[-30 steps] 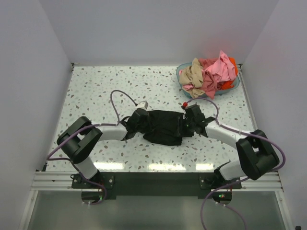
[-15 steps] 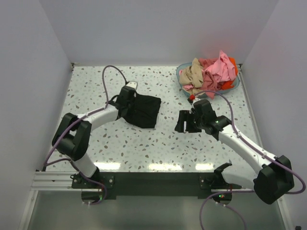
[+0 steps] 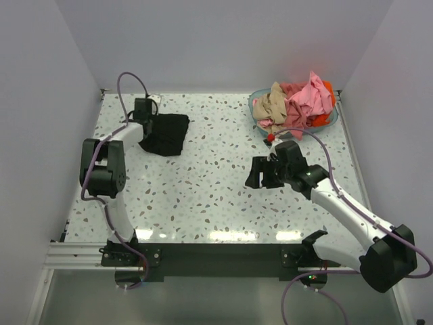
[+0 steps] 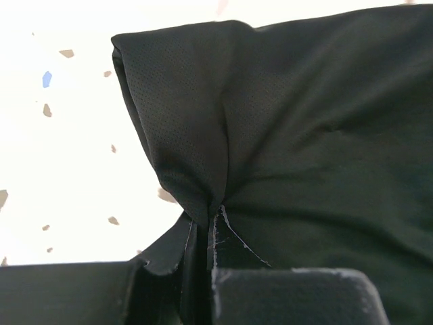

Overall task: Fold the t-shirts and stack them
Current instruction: Neatly place the folded tshirt to the corner

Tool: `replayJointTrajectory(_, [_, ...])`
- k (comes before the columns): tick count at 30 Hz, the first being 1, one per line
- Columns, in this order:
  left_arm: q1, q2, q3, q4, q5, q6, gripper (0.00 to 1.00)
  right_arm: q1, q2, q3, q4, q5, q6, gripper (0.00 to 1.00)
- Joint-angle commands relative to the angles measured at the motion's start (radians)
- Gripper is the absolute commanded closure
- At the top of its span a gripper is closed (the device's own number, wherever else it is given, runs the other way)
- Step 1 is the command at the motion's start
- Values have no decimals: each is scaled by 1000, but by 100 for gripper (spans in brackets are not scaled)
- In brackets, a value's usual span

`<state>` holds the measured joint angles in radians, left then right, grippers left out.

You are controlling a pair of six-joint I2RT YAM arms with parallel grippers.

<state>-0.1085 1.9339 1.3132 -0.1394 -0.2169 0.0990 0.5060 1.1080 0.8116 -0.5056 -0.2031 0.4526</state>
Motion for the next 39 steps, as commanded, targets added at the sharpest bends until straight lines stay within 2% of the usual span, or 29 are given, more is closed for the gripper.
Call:
replayJointTrajectory(1, [91, 36, 67, 24, 53, 91, 100, 3, -42, -15, 24, -47, -25, 28])
replayJointTrajectory(8, [219, 86, 95, 43, 96, 186, 100, 3, -63, -14, 4, -65, -32, 28])
replayJointTrajectory(13, [319, 128, 133, 57, 179, 185, 100, 5, -79, -12, -4, -74, -32, 27])
replayJointTrajectory(28, [369, 336, 472, -37, 208, 223, 100, 5, -59, -49, 16, -79, -3, 27])
replayJointTrajectory(38, [431, 356, 477, -23, 172, 214, 100, 5, -53, -54, 15, -78, 1, 27])
replayJointTrajectory(39, [441, 355, 477, -25, 171, 206, 86, 6, -51, -54, 15, -76, 1, 27])
